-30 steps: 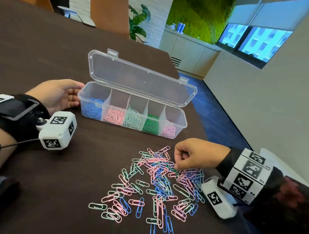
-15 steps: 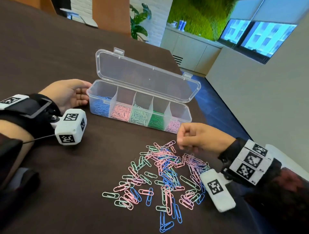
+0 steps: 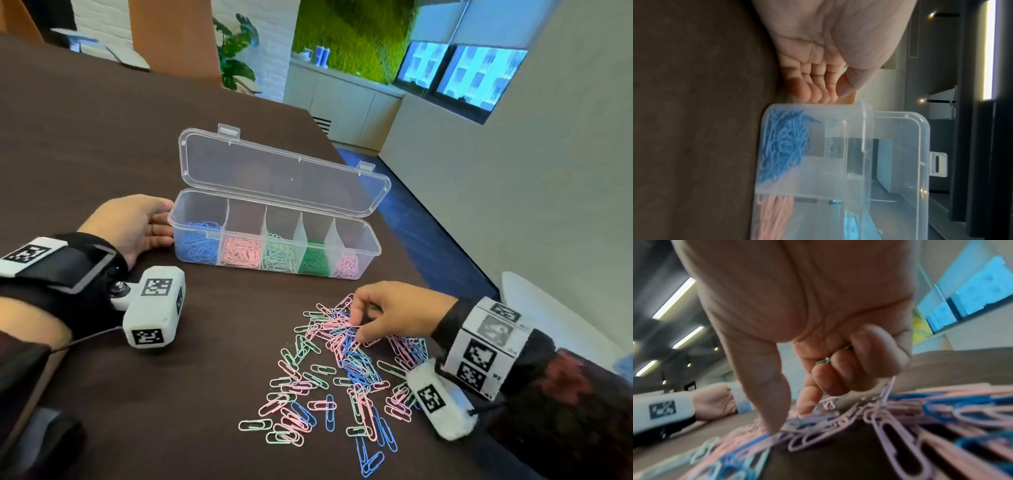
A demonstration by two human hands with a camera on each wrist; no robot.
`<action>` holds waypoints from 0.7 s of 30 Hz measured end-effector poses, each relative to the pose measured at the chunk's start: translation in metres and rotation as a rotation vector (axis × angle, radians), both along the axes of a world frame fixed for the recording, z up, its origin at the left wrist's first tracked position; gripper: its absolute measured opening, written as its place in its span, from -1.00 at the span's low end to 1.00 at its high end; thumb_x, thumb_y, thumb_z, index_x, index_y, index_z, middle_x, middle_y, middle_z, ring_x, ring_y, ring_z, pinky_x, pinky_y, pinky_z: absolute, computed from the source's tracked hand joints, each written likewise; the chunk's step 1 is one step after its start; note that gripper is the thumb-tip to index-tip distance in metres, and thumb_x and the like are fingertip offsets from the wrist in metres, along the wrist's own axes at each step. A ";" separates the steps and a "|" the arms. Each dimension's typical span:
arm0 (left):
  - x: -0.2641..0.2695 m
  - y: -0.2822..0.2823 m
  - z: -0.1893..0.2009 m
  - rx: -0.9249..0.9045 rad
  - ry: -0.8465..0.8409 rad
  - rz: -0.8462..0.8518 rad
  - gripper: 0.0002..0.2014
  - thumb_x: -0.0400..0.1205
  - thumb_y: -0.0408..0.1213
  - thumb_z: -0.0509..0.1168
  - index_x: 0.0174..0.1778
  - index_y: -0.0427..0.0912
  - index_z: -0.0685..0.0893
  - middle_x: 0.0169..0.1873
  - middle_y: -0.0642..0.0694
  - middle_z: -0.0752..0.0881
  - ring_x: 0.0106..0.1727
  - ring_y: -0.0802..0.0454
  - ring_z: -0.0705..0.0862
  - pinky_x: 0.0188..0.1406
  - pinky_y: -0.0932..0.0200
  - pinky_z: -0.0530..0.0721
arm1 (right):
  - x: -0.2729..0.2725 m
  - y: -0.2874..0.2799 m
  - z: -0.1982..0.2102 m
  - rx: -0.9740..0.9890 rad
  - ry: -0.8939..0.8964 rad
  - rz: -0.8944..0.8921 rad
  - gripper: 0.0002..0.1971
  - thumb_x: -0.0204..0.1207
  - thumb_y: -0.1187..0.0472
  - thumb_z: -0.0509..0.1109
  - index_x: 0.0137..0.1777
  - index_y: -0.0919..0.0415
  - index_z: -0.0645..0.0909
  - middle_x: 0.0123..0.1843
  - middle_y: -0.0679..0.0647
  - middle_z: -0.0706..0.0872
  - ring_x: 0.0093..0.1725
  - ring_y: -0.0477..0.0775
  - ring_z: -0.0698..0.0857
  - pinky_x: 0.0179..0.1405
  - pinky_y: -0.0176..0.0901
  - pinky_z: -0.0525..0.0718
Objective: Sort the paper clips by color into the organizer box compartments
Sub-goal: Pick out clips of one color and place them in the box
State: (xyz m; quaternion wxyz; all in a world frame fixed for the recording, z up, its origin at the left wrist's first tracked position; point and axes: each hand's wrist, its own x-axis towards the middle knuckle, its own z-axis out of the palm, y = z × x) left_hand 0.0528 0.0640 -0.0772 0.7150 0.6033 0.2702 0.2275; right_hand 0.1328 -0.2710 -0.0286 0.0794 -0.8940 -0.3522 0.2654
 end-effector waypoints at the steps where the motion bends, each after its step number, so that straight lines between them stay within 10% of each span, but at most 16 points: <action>1: 0.000 0.002 0.000 -0.011 -0.002 0.007 -0.88 0.63 -0.32 0.17 -0.18 -0.17 0.60 -0.58 0.03 0.56 -0.69 0.25 0.51 -0.68 0.46 0.52 | -0.003 0.003 -0.002 -0.036 -0.055 0.025 -0.84 0.46 0.22 0.51 -0.16 0.04 0.55 -0.47 -0.13 0.45 -0.57 -0.28 0.44 -0.54 -0.49 0.37; 15: -0.005 0.000 0.002 -0.022 -0.002 -0.019 -0.86 0.65 -0.31 0.18 -0.21 -0.17 0.57 -0.39 -0.07 0.50 -0.46 0.10 0.47 -0.65 0.45 0.54 | 0.006 -0.005 0.017 0.141 -0.009 -0.089 -0.86 0.56 0.22 0.41 -0.24 0.13 0.59 -0.44 -0.13 0.56 -0.61 -0.33 0.47 -0.59 -0.56 0.38; 21: -0.006 -0.002 0.002 0.007 0.006 -0.033 -0.90 0.63 -0.31 0.19 -0.09 -0.22 0.60 -0.37 -0.08 0.53 -0.42 0.07 0.48 -0.63 0.43 0.56 | 0.010 -0.013 0.003 0.331 0.311 -0.211 -0.77 0.64 0.32 0.26 -0.28 0.17 0.53 -0.34 0.03 0.68 -0.55 -0.15 0.34 -0.64 -0.42 0.29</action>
